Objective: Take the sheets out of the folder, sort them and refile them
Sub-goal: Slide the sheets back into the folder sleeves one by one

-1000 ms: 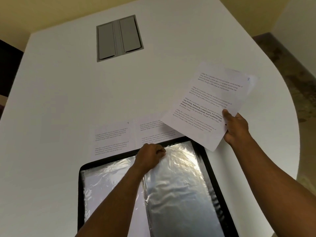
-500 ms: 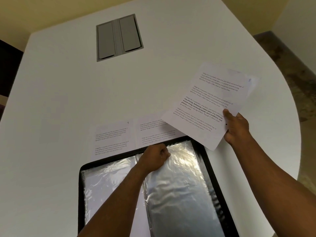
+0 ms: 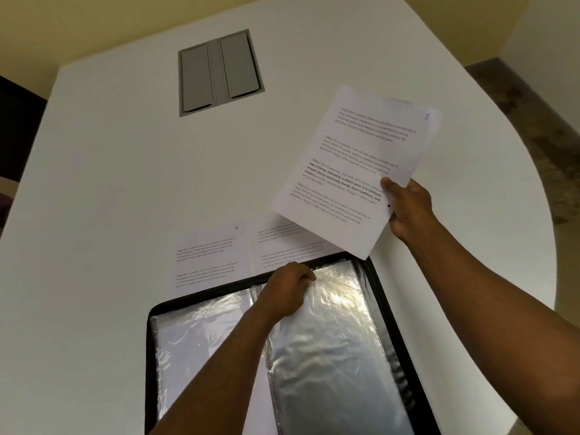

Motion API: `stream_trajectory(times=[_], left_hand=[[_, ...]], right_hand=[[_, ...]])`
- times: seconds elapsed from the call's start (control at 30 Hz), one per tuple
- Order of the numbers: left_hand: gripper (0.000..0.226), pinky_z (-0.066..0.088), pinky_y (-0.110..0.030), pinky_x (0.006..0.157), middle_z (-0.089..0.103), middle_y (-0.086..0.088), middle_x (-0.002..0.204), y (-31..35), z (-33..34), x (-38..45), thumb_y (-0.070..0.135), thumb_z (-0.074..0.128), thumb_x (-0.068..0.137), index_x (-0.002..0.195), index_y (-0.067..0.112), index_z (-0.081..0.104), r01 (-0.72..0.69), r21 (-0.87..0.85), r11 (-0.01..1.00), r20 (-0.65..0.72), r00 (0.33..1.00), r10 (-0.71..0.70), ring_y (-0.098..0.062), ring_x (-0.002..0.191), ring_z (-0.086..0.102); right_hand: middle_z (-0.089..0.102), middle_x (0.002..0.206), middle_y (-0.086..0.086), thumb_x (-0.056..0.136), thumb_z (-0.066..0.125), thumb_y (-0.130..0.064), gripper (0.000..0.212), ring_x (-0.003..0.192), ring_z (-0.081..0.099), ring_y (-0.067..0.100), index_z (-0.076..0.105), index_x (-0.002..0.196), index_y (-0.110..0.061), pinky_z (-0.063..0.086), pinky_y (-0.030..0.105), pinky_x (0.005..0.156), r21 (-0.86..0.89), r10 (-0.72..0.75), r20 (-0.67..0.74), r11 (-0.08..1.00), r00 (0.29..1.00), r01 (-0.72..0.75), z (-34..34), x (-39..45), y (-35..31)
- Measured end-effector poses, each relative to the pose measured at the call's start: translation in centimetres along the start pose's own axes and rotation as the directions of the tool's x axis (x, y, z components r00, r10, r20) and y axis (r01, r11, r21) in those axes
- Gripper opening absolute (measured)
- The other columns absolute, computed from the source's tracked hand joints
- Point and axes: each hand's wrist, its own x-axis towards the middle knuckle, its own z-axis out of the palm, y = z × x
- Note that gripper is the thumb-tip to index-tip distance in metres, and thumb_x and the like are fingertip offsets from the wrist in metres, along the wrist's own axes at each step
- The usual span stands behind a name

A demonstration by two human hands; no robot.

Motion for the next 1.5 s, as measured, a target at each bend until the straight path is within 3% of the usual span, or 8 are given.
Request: stream_trajectory(times=[0.07, 0.2, 0.4, 0.53, 0.8, 1.03, 1.2, 1.5], left_hand=[[0.005, 0.039, -0.017, 0.065, 0.061, 0.009, 0.084, 0.1, -0.2, -0.1, 0.018, 0.063, 0.091, 0.094, 0.021, 0.064, 0.019, -0.035, 0.999, 0.017, 1.000, -0.019, -0.004, 0.073, 0.053], [0.015, 0.040, -0.019, 0.062, 0.062, 0.009, 0.077, 0.4, -0.3, -0.2, 0.022, 0.072, 0.084, 0.080, 0.022, 0.057, 0.042, -0.046, 0.998, 0.022, 0.999, -0.041, -0.003, 0.070, 0.054], [0.007, 0.038, -0.006, 0.067, 0.064, 0.011, 0.082, 0.4, -0.2, -0.1, 0.017, 0.065, 0.089, 0.094, 0.017, 0.070, -0.032, -0.060, 0.998, -0.013, 0.999, 0.031, 0.003, 0.073, 0.055], [0.012, 0.046, -0.013, 0.077, 0.071, 0.007, 0.091, 0.4, -0.1, -0.1, 0.018, 0.061, 0.092, 0.098, 0.020, 0.070, -0.049, -0.085, 0.995, -0.033, 0.998, 0.046, -0.002, 0.082, 0.062], [0.006, 0.043, -0.010, 0.064, 0.066, 0.012, 0.076, 0.0, 0.3, -0.1, 0.022, 0.063, 0.090, 0.096, 0.022, 0.065, -0.026, -0.123, 0.992, -0.099, 0.995, 0.013, 0.002, 0.068, 0.059], [0.014, 0.052, -0.028, 0.069, 0.064, 0.007, 0.075, -0.7, 0.5, 0.0, 0.025, 0.069, 0.086, 0.098, 0.024, 0.061, -0.010, -0.148, 0.989, -0.099, 0.995, -0.005, -0.005, 0.068, 0.058], [0.029, 0.049, -0.026, 0.071, 0.059, 0.014, 0.075, -1.1, 0.0, -0.5, 0.033, 0.072, 0.082, 0.106, 0.024, 0.058, 0.022, -0.055, 0.998, -0.036, 0.999, -0.024, -0.006, 0.072, 0.058], [0.009, 0.046, -0.025, 0.073, 0.068, 0.008, 0.084, -4.5, -0.6, -1.8, 0.019, 0.061, 0.083, 0.088, 0.019, 0.068, 0.026, 0.102, 0.994, -0.132, 0.991, -0.012, -0.009, 0.081, 0.059]], right_hand=[[0.071, 0.113, 0.007, 0.088, 0.069, -0.006, 0.026, 0.104, 0.068, 0.024, 0.066, 0.112, -0.016, 0.055, 0.045, 0.091, -0.007, 0.000, 0.016, 1.000, 1.000, 0.000, 0.9, 0.2, 0.0], [0.070, 0.112, 0.007, 0.088, 0.069, -0.005, 0.024, 0.103, 0.068, 0.025, 0.067, 0.110, -0.015, 0.056, 0.044, 0.090, -0.005, 0.006, 0.036, 1.000, 0.999, -0.006, 2.7, 0.4, 0.7], [0.071, 0.105, 0.004, 0.088, 0.069, -0.005, 0.019, 0.099, 0.069, 0.024, 0.067, 0.103, -0.018, 0.057, 0.041, 0.088, -0.056, -0.008, 0.046, 0.998, 0.999, 0.011, 4.8, 0.5, 2.3], [0.071, 0.099, -0.001, 0.089, 0.068, -0.007, 0.018, 0.090, 0.070, 0.017, 0.066, 0.099, -0.021, 0.058, 0.035, 0.081, -0.089, 0.000, 0.063, 0.996, 0.998, 0.006, 5.6, 0.4, 3.7], [0.071, 0.099, 0.000, 0.089, 0.069, -0.010, 0.028, 0.087, 0.069, 0.016, 0.066, 0.117, -0.012, 0.057, 0.030, 0.074, -0.268, 0.062, 0.121, 0.963, 0.991, -0.028, 5.7, 0.3, 6.5], [0.073, 0.106, 0.005, 0.085, 0.073, -0.011, 0.027, 0.094, 0.071, 0.025, 0.069, 0.112, -0.016, 0.056, 0.046, 0.088, -0.376, 0.157, 0.164, 0.923, 0.974, -0.085, 4.3, 1.4, 6.8], [0.070, 0.113, 0.008, 0.087, 0.071, -0.010, 0.033, 0.097, 0.069, 0.026, 0.066, 0.119, -0.014, 0.056, 0.046, 0.088, -0.414, 0.206, 0.185, 0.903, 0.961, -0.114, 3.7, 1.7, 6.1], [0.069, 0.115, 0.010, 0.087, 0.070, -0.007, 0.036, 0.102, 0.067, 0.030, 0.063, 0.122, -0.013, 0.053, 0.052, 0.092, -0.439, 0.282, 0.195, 0.882, 0.939, -0.174, 3.9, 2.8, 6.9]])
